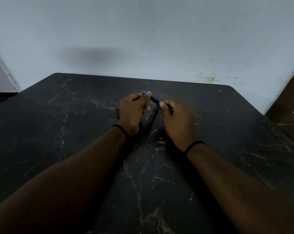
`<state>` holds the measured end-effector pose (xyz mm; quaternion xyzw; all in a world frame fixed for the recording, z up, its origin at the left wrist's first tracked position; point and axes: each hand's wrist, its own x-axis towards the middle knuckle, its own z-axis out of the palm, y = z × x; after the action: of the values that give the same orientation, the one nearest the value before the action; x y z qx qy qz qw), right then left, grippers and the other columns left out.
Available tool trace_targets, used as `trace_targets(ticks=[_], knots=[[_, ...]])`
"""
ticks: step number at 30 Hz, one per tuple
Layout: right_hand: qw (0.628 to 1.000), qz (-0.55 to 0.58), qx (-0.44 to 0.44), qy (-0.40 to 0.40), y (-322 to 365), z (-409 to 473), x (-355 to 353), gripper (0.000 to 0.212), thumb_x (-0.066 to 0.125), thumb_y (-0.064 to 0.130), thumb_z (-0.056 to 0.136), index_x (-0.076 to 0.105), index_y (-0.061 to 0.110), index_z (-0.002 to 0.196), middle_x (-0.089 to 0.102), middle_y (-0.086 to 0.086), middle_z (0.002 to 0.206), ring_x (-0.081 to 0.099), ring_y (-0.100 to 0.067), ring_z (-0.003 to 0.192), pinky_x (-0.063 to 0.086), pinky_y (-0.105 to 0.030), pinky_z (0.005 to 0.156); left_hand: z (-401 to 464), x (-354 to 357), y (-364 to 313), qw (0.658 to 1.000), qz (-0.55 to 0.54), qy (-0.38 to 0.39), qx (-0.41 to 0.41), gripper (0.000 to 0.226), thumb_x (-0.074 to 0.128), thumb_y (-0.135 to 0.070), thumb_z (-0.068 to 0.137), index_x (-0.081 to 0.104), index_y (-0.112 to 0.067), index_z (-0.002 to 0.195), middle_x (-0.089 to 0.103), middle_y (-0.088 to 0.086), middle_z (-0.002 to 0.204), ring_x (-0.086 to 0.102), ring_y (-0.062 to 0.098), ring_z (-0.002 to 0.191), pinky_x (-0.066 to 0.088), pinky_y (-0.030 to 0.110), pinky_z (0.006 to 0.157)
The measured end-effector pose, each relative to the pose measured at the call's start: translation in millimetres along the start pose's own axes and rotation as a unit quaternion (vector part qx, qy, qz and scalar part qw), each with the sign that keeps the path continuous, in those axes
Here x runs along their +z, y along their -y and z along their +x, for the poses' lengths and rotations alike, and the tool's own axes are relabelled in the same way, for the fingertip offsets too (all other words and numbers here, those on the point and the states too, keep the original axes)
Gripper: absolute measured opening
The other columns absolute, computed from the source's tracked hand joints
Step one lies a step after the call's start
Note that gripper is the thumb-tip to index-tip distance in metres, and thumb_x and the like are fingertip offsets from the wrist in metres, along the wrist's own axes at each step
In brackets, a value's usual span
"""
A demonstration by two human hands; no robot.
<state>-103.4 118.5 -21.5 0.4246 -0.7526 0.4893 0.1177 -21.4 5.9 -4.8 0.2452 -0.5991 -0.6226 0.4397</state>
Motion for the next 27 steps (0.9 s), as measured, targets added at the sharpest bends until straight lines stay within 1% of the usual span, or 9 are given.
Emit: trace_targets(ticks=[3, 6, 10, 12, 14, 18, 20, 23, 27], knots=[[1.0, 0.02, 0.018, -0.002, 1.2, -0.1, 0.7, 0.012, 0.068, 0.033, 0.091, 0.066, 0.025, 0.1, 0.064, 0.009, 0.092, 0.06, -0.008, 0.083, 0.05, -0.026, 0.071, -1.2, 1.0, 0.7, 1.0, 0.003, 0.007, 0.004, 0.021, 0.064, -0.017, 0.094, 0.071, 0.003, 0.096, 0.054, 0.008, 0.055, 0.032, 0.004, 0.034, 0.029, 0.014, 0.036], [0.999, 0.022, 0.036, -0.018, -1.5, 0.1, 2.6, 0.016, 0.075, 0.018, 0.083, 0.062, 0.023, 0.091, 0.062, 0.008, 0.09, 0.059, -0.012, 0.084, 0.054, -0.037, 0.073, -0.8, 1.0, 0.9, 1.0, -0.001, -0.002, -0.002, 0.023, 0.066, -0.017, 0.094, 0.071, 0.004, 0.096, 0.055, 0.008, 0.054, 0.031, 0.005, 0.034, 0.028, 0.015, 0.036], [1.0, 0.011, 0.014, 0.001, -3.1, 0.5, 1.1, 0.007, 0.064, 0.031, 0.093, 0.064, 0.027, 0.087, 0.063, 0.007, 0.082, 0.06, -0.012, 0.078, 0.054, -0.041, 0.071, -0.9, 0.3, -0.3, 1.0, -0.001, 0.001, -0.005, 0.021, 0.065, -0.018, 0.094, 0.071, 0.002, 0.093, 0.055, 0.008, 0.055, 0.031, 0.006, 0.035, 0.028, 0.016, 0.036], [1.0, 0.019, 0.013, 0.006, -2.3, 0.2, 2.3, 0.007, 0.064, 0.034, 0.093, 0.065, 0.03, 0.098, 0.066, 0.007, 0.088, 0.062, -0.012, 0.082, 0.055, -0.039, 0.074, -0.2, -0.1, 0.7, 1.0, -0.002, 0.003, -0.004, 0.021, 0.065, -0.018, 0.094, 0.071, 0.002, 0.092, 0.055, 0.008, 0.055, 0.031, 0.005, 0.035, 0.028, 0.015, 0.036], [0.998, 0.044, 0.04, -0.006, -1.0, -0.1, 2.4, 0.028, 0.074, 0.029, 0.086, 0.061, 0.028, 0.11, 0.065, 0.005, 0.099, 0.062, -0.014, 0.092, 0.054, -0.037, 0.08, 0.1, -0.3, 0.9, 1.0, -0.005, 0.0, -0.005, 0.021, 0.065, -0.018, 0.094, 0.07, 0.002, 0.093, 0.056, 0.007, 0.054, 0.032, 0.005, 0.034, 0.028, 0.015, 0.036], [0.997, 0.051, 0.04, -0.03, -0.6, 0.8, 0.9, 0.018, 0.075, 0.013, 0.082, 0.06, 0.02, 0.088, 0.062, 0.004, 0.085, 0.06, -0.016, 0.079, 0.053, -0.042, 0.072, 0.2, 0.0, -0.3, 1.0, -0.007, -0.001, -0.013, 0.023, 0.065, -0.019, 0.094, 0.07, 0.003, 0.093, 0.056, 0.005, 0.052, 0.03, 0.007, 0.035, 0.027, 0.017, 0.035], [0.999, 0.037, 0.029, -0.021, -1.6, 1.8, 0.0, 0.009, 0.072, 0.021, 0.087, 0.063, 0.021, 0.084, 0.063, 0.005, 0.081, 0.059, -0.014, 0.076, 0.053, -0.038, 0.069, 0.6, -1.0, -0.6, 1.0, -0.008, 0.0, -0.015, 0.021, 0.064, -0.02, 0.095, 0.07, 0.0, 0.091, 0.055, 0.005, 0.053, 0.03, 0.007, 0.035, 0.026, 0.017, 0.035], [1.0, 0.021, 0.011, -0.01, -1.3, 0.9, -0.7, 0.017, 0.064, 0.033, 0.095, 0.069, 0.021, 0.085, 0.065, 0.004, 0.075, 0.06, -0.013, 0.07, 0.052, -0.036, 0.066, 0.2, -2.0, -2.5, 1.0, -0.008, -0.003, -0.019, 0.02, 0.063, -0.02, 0.095, 0.07, -0.002, 0.09, 0.055, 0.006, 0.054, 0.03, 0.006, 0.035, 0.026, 0.016, 0.034], [0.999, 0.043, 0.027, -0.017, -1.6, 1.1, 2.3, 0.02, 0.077, 0.026, 0.085, 0.064, 0.024, 0.099, 0.062, 0.01, 0.093, 0.056, -0.003, 0.081, 0.048, -0.019, 0.071, -1.4, -0.5, -2.9, 1.0, -0.001, 0.0, -0.016, 0.02, 0.064, -0.019, 0.095, 0.07, 0.0, 0.089, 0.055, 0.006, 0.054, 0.031, 0.006, 0.034, 0.027, 0.016, 0.035]])
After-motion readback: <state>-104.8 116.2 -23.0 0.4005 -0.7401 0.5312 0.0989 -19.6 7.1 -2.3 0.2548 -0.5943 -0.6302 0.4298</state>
